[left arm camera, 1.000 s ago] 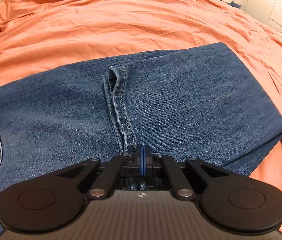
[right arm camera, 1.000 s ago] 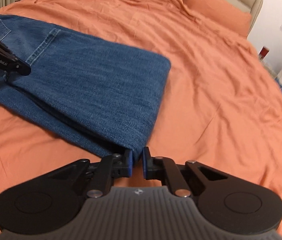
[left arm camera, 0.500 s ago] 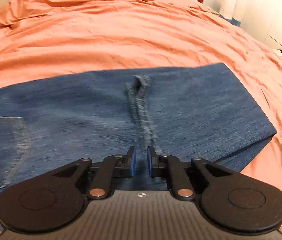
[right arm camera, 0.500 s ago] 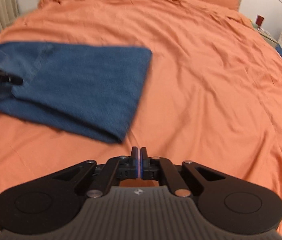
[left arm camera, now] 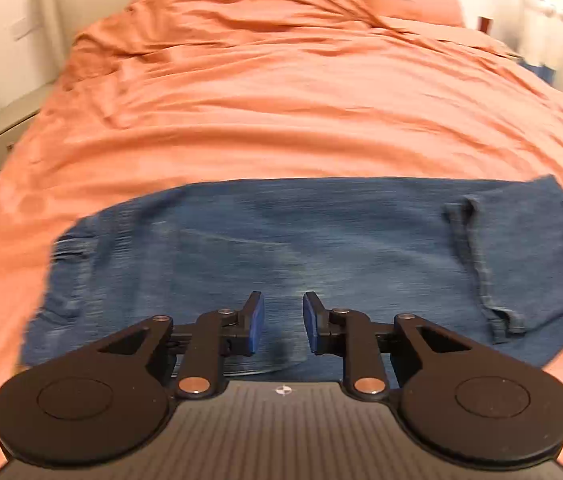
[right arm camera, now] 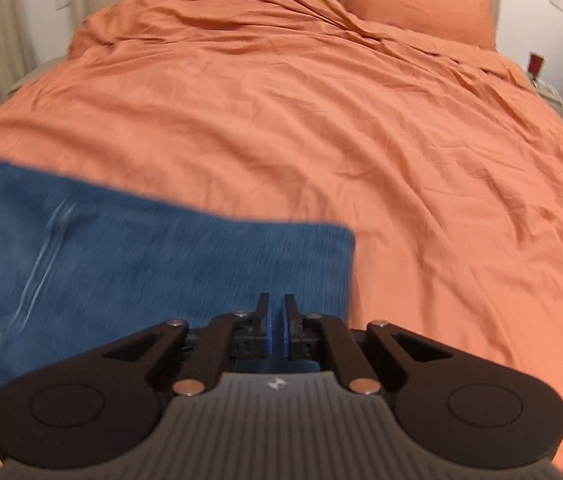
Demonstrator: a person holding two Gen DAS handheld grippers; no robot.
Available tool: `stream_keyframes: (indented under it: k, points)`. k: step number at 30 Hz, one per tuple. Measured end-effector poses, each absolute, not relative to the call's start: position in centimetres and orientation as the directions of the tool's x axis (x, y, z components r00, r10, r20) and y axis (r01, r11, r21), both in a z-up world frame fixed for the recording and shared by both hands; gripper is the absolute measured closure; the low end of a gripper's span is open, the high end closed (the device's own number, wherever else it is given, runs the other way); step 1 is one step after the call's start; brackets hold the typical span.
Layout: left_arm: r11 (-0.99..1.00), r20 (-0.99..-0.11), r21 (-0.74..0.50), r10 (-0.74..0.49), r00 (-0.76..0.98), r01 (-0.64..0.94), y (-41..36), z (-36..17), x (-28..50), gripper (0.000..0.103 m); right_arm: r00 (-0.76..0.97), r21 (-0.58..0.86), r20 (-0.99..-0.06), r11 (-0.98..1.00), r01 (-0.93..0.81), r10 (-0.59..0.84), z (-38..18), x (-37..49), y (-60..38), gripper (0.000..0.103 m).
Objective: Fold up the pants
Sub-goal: 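Move the left tool to the waistband and grasp it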
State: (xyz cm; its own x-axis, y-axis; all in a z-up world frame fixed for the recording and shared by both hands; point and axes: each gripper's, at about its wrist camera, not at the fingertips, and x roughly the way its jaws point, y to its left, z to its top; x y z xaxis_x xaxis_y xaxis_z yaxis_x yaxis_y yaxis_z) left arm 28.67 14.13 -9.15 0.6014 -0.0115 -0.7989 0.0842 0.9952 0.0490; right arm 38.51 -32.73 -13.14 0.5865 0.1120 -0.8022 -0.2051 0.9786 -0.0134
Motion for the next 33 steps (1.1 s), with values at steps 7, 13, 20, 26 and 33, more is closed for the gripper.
stream_keyframes:
  k: [7, 13, 20, 26, 33]
  points:
    - [0.997, -0.826, -0.021, 0.024, 0.564, -0.074, 22.2, -9.3, 28.8, 0.065, 0.505, -0.001, -0.861, 0.991, -0.134, 0.067, -17.2, 42.5, -32.8, 0.103]
    - [0.975, -0.820, -0.128, -0.001, 0.573, -0.181, 27.7, -8.2, 27.4, 0.044, 0.532, -0.165, -0.847, 0.950, -0.265, 0.002, -15.4, 41.7, -29.8, 0.100]
    - [0.825, -0.775, -0.422, -0.114, 0.621, -0.375, 34.2, -10.4, 24.8, 0.031, 0.518, -0.114, -0.839, 0.878, -0.466, 0.166, -12.1, 38.5, -23.3, 0.099]
    - [0.611, -0.708, -0.624, -0.178, 0.683, -0.487, 37.9, -15.3, 22.5, 0.031, 0.468, -0.065, -0.836, 0.797, -0.600, 0.285, -11.8, 36.7, -17.3, 0.085]
    - [0.409, -0.591, -0.778, -0.218, 0.777, -0.477, 39.6, -19.9, 22.7, 0.031, 0.421, -0.057, -0.867, 0.786, -0.615, 0.267, -13.8, 37.9, -14.0, 0.085]
